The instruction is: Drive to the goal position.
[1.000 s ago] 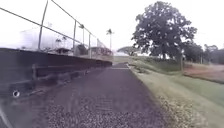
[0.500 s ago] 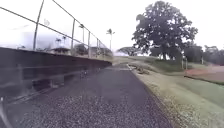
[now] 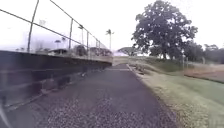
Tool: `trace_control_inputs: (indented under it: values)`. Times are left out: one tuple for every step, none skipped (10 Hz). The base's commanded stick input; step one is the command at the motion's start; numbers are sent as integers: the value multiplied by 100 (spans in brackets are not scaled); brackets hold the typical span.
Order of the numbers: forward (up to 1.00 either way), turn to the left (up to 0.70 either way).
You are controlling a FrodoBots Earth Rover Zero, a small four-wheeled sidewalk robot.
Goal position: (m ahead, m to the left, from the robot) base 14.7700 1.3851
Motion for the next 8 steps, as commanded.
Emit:
trace_control_inputs:
  values:
    - [70,0]
    - [70,0]
    - [70,0]
    - [70,0]
    - [70,0]
    - [70,0]
    - [70,0]
    - [70,0]
